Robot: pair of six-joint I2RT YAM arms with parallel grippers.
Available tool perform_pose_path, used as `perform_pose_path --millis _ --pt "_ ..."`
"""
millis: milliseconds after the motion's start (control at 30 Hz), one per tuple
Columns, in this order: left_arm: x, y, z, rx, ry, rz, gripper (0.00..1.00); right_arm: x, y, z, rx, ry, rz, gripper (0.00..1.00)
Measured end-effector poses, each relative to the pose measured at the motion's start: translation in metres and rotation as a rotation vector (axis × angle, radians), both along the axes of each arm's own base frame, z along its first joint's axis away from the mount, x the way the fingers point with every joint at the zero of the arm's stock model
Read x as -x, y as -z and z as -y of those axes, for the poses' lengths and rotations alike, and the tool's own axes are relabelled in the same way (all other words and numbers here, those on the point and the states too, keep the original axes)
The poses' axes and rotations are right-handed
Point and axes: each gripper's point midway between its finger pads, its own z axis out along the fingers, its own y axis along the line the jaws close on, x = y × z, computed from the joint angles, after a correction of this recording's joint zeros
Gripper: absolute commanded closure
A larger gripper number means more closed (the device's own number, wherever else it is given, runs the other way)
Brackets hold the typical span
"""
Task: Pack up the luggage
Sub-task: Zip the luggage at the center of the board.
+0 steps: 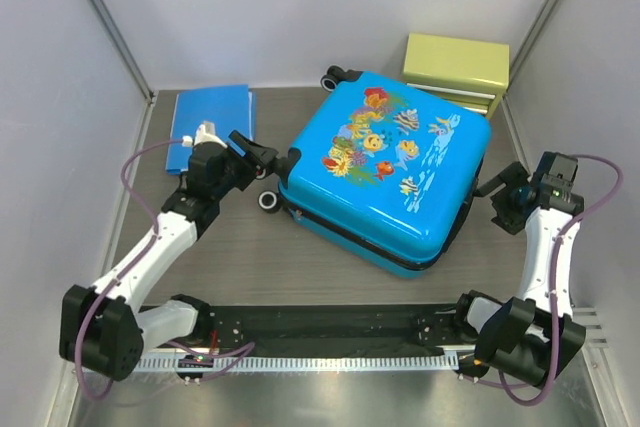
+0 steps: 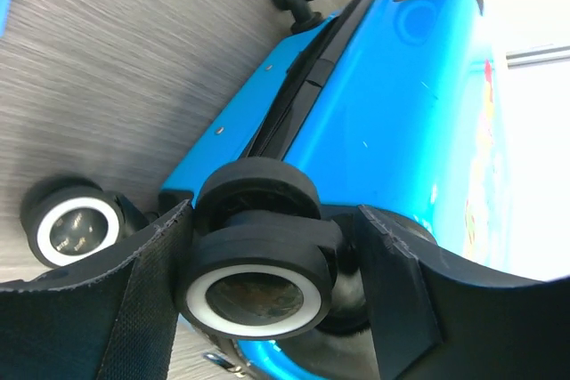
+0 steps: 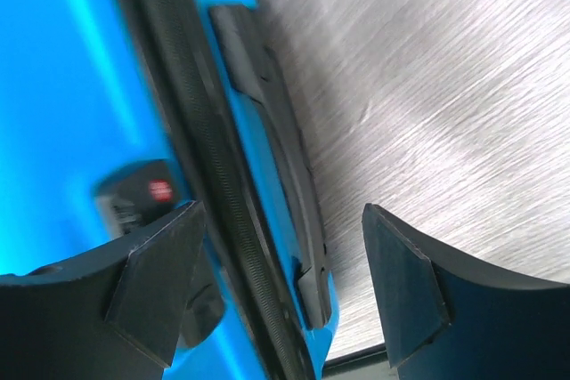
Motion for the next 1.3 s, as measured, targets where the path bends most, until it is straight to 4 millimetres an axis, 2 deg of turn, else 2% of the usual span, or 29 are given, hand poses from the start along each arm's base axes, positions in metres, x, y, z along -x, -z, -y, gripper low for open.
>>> perform_pose_path --millis 133,200,367,667,833,900,967,1033,1133,1167,1267,1300 --pt "0.019 -0.003 -0.008 -0.021 -0.014 0.033 1.0 0.005 0.028 -0.008 -0.052 -0.011 -0.05 0.21" --pt "0.027 -0.003 -0.011 -0.026 -0.024 0.044 1.0 0.005 0.035 -0.009 -0.069 -0.014 -0.068 0.21" --pt "0.046 -0.005 -0.021 -0.038 -0.052 0.065 1.0 -0.007 0.041 -0.012 -0.109 -0.041 -0.056 0.21" --pt "0.058 -0.01 -0.034 -0.043 -0.091 0.091 1.0 -0.026 0.05 -0.017 -0.176 -0.085 -0.03 0.21" --pt "0.062 -0.016 -0.032 -0.068 -0.073 0.095 1.0 -0.03 0.052 -0.019 -0.199 -0.099 -0.017 0.21" --pt "0.06 -0.022 -0.035 -0.079 -0.088 0.094 0.89 -0.031 0.055 -0.019 -0.201 -0.101 -0.01 0.21" --pt "0.059 -0.033 -0.037 -0.069 -0.106 0.098 0.86 -0.031 0.057 -0.02 -0.205 -0.103 0.0 0.21" --pt "0.06 -0.036 -0.037 -0.084 -0.106 0.09 0.8 -0.031 0.057 -0.02 -0.203 -0.105 0.012 0.21" --pt "0.062 -0.036 -0.04 -0.126 -0.096 0.073 0.5 -0.028 0.058 -0.021 -0.19 -0.112 0.032 0.21" --pt "0.063 -0.035 -0.041 -0.158 -0.083 0.073 0.31 -0.028 0.059 -0.022 -0.187 -0.114 0.037 0.21" --pt "0.069 -0.042 -0.046 -0.224 -0.063 0.09 0.1 -0.027 0.061 -0.024 -0.187 -0.122 0.047 0.21" --pt "0.071 -0.047 -0.049 -0.238 -0.068 0.104 0.07 -0.027 0.062 -0.024 -0.187 -0.124 0.05 0.21"
